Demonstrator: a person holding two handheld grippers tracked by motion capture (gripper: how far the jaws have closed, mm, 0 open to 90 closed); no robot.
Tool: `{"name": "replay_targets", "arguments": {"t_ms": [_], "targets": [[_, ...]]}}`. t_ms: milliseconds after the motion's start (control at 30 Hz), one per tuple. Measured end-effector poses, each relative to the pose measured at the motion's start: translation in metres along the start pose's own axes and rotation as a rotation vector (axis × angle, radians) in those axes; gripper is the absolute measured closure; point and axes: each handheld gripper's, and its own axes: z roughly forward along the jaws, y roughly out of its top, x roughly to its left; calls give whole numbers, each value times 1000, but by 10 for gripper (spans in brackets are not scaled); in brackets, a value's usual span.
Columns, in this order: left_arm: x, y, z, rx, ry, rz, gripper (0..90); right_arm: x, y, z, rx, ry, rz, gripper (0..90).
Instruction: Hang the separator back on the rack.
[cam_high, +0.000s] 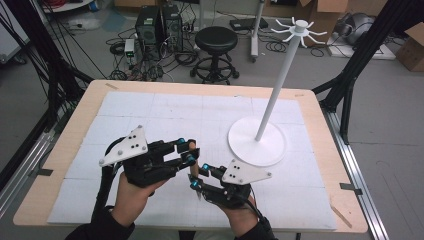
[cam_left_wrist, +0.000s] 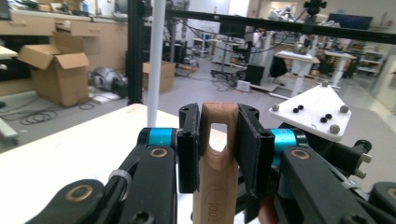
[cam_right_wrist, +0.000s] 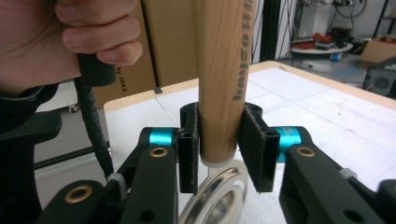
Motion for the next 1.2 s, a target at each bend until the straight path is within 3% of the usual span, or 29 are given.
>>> {"name": "replay_targets", "arguments": {"t_ms": [100, 233, 300, 367, 433, 467, 600, 800, 933, 1100, 1200], "targets": [[2, 0, -2, -9, -4, -12, 708, 0, 1, -1, 1, -7, -10, 699], [7, -2, -6, -17, -15, -41, 684, 0, 3, -2, 23, 21, 21, 702], [11, -4, -9, -25, -29, -63, 530, 0, 4, -1, 48, 38, 32, 702], [14, -5, -13, -41, -67, -72, 471, -1, 5, 0, 56, 69, 44, 703], [18, -5, -17, -48, -150, -91, 436, -3, 6, 0, 51, 108, 52, 703], [18, -6, -19, -52, -163, -81, 434, -4, 6, 0, 47, 134, 58, 703], [19, -7, -25, -56, -243, -79, 383, -6, 8, 0, 35, 274, 66, 703], [17, -11, -24, -39, -370, -91, 387, -9, 11, 5, 20, 482, 71, 703], [17, -13, -22, -32, -430, -108, 430, -10, 11, 9, 23, 549, 73, 703], [17, -14, -21, -30, -478, -120, 537, -11, 10, 12, 41, 633, 94, 702], [16, -14, -21, -24, -493, -123, 593, -11, 9, 13, 51, 656, 89, 702]]}}
